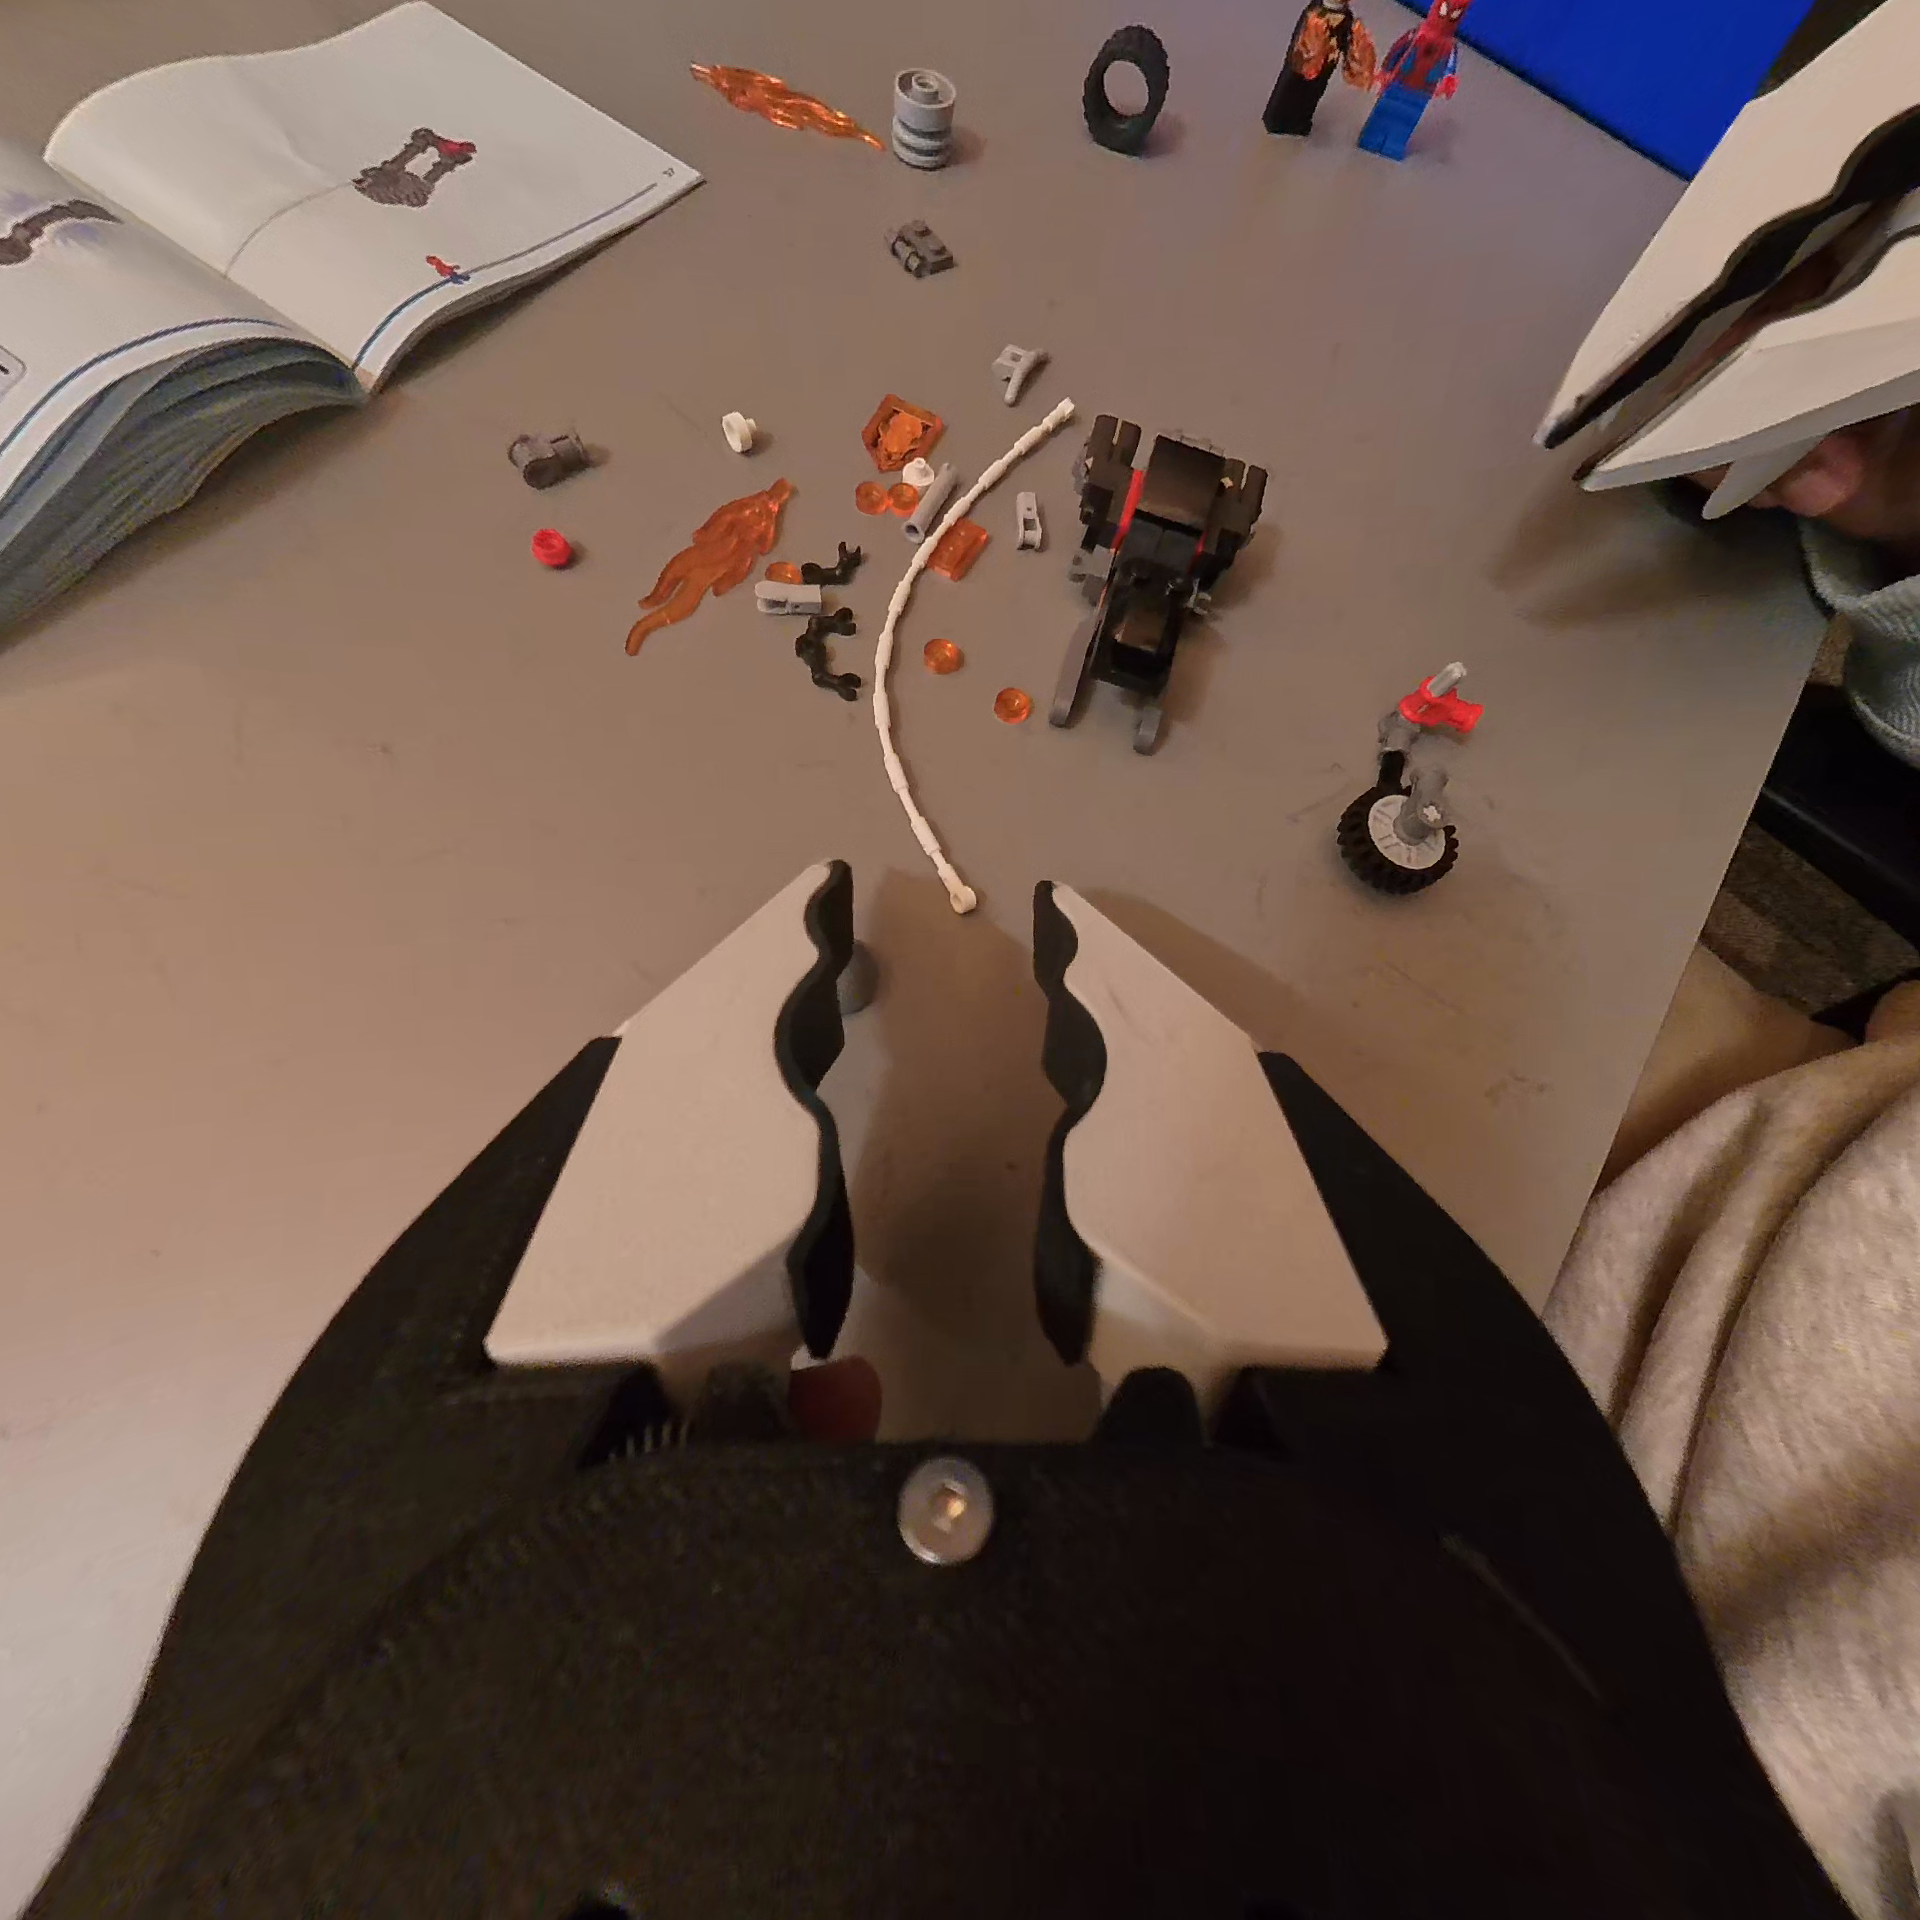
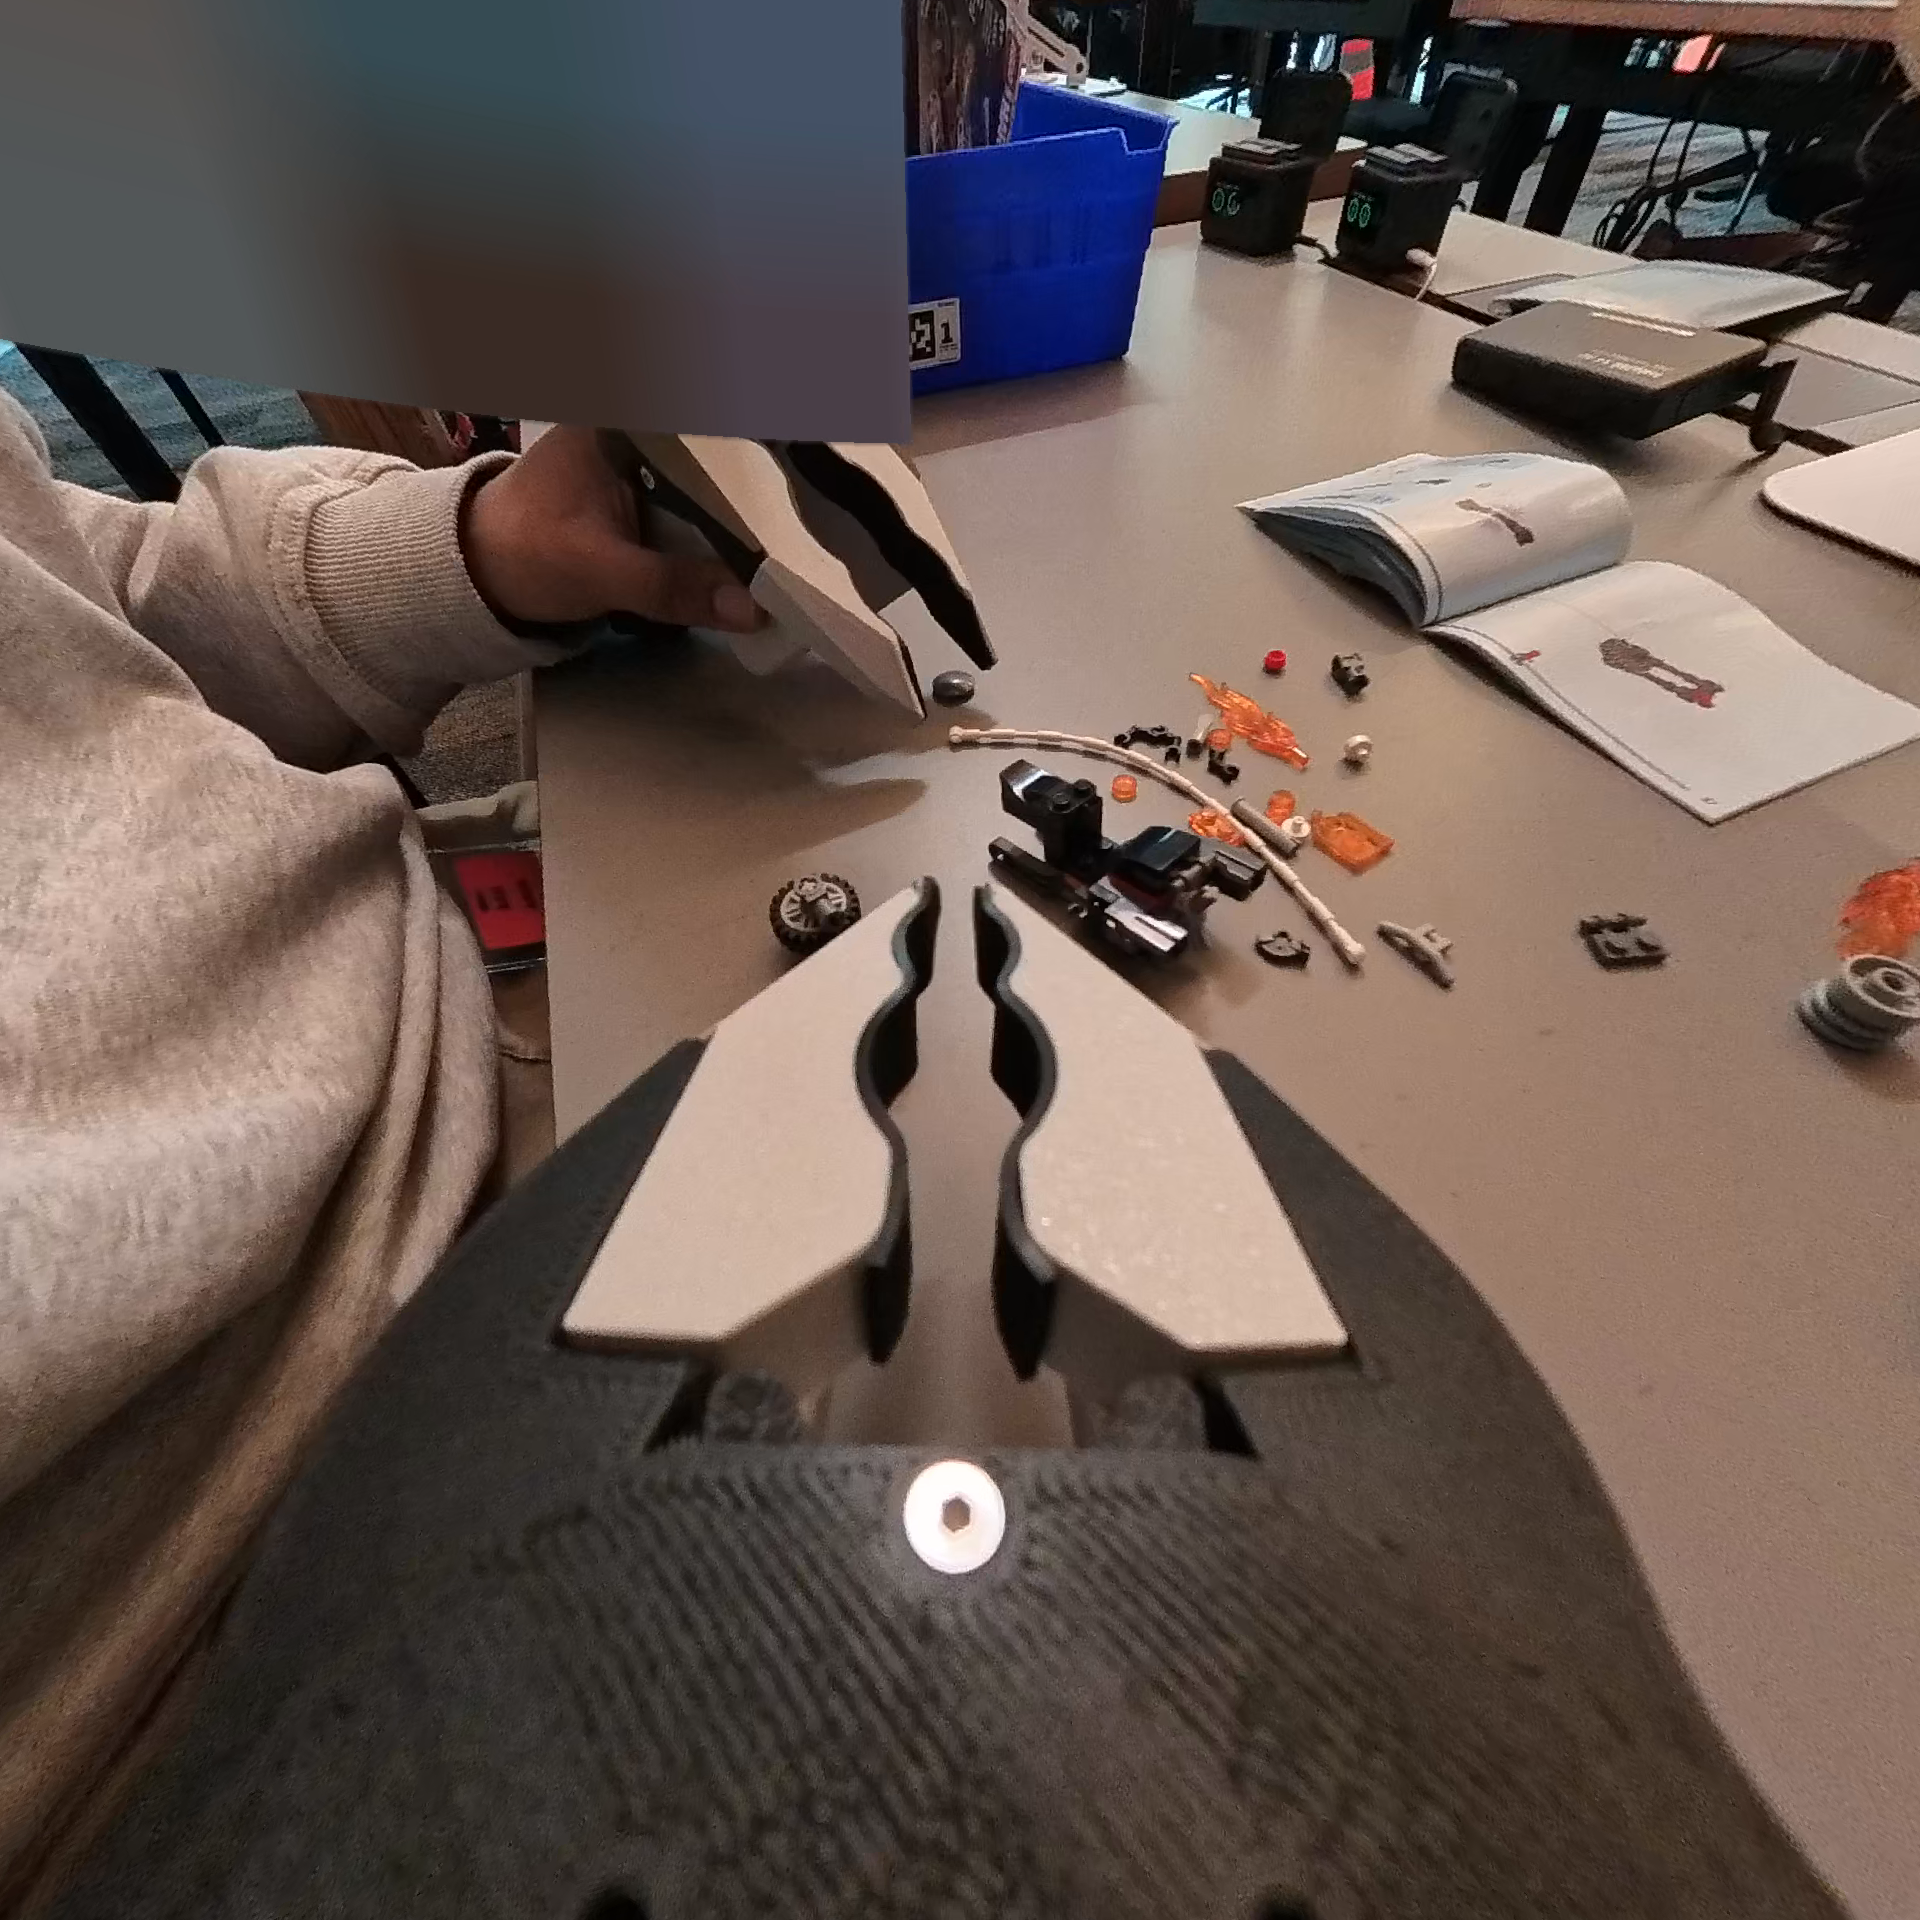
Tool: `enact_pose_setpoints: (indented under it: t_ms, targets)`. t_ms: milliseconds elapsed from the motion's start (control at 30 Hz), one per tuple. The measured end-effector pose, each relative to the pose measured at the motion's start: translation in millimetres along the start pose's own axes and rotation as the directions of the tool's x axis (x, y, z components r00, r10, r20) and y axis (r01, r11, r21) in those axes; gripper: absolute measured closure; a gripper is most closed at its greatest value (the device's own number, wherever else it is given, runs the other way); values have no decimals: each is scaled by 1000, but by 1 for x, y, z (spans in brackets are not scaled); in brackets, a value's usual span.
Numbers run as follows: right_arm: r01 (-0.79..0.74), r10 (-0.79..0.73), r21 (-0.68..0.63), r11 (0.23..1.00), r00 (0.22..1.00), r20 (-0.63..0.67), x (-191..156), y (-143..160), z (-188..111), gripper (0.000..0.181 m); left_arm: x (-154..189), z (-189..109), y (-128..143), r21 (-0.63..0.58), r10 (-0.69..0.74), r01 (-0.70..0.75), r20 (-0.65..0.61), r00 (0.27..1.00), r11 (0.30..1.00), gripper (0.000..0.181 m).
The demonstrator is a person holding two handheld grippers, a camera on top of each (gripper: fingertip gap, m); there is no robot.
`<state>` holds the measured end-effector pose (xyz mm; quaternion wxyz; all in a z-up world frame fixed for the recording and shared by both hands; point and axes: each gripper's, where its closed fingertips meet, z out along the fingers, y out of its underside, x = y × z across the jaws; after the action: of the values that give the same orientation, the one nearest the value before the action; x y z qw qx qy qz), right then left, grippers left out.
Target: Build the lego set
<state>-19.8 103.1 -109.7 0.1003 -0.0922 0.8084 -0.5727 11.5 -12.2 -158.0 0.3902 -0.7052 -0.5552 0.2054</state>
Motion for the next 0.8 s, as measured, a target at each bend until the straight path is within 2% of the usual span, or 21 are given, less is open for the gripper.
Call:
enact_pose_setpoints:
  t_ms: [67,400,700,733,800]
  targets:
    - [6,-6,9,1000,1000,-1,0,-1,-1,181,0,0,0,3,0,0,-3,1000,1000,149]
    - [11,-11,57,998,1000,0,-1,-7,-6,181,2,-3,-3,30,2,-1,-23,1000,1000,159]
    - [-5,5,59,998,1000,10,0,-7,-6,181,0,-6,-6,62,-51,54,-53,997,997,157]
    - [-7,6,60,998,1000,11,0,-7,-6,181,0,-7,-7,66,-56,60,-57,997,996,160]
    - [-8,8,63,998,1000,10,1,-8,-6,181,2,-7,-7,66,-61,67,-84,995,996,177]
